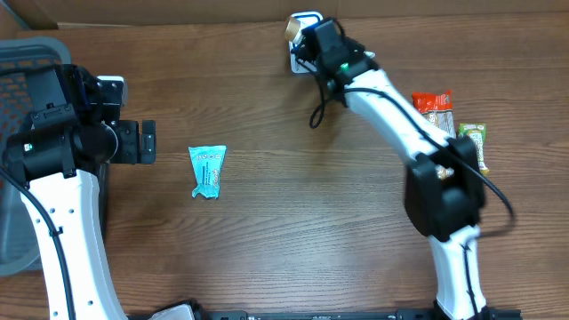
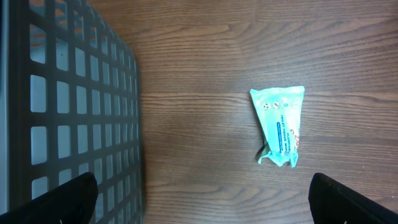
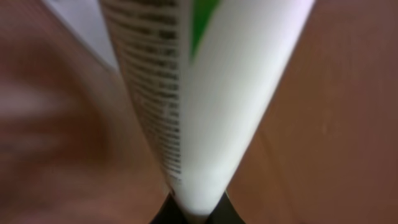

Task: Scan the item barcode
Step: 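Carry the white tube right and release it near the spaghetti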

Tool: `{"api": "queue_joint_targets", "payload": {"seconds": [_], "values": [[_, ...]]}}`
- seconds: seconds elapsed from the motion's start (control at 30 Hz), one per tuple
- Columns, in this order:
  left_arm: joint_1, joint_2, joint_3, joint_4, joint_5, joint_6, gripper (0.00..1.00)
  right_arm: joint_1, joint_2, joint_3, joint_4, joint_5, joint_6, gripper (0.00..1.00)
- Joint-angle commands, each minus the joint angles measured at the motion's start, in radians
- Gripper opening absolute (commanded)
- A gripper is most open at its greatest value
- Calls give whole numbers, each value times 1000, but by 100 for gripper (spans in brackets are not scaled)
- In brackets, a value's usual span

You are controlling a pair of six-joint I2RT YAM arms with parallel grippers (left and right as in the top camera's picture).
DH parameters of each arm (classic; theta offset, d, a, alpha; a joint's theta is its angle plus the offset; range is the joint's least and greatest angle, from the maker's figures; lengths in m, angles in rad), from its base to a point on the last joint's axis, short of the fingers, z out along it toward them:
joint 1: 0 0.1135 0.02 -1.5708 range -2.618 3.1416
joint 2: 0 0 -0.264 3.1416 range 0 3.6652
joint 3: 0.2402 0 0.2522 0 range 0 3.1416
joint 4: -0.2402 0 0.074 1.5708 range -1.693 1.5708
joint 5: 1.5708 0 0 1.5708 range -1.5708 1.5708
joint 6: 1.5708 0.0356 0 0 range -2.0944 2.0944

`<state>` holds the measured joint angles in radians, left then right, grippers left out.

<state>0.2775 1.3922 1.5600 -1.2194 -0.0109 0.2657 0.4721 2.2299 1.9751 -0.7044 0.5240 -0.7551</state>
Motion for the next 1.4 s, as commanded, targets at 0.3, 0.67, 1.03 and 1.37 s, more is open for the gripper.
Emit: {"api": "queue_joint_targets", "payload": {"seconds": [0.3, 0.67, 1.03, 1.37], "values": [[4, -6, 6, 0, 8, 15, 100, -110, -380, -32, -725, -568, 742, 4], [3, -6, 6, 0, 8, 15, 99, -229, -377, -479, -524, -477, 642, 4], [4, -6, 6, 0, 8, 15, 100, -315, -377, -668, -358, -434, 686, 55], [3, -6, 6, 0, 8, 15, 100, -315, -378, -457, -353, -886, 725, 100]]}}
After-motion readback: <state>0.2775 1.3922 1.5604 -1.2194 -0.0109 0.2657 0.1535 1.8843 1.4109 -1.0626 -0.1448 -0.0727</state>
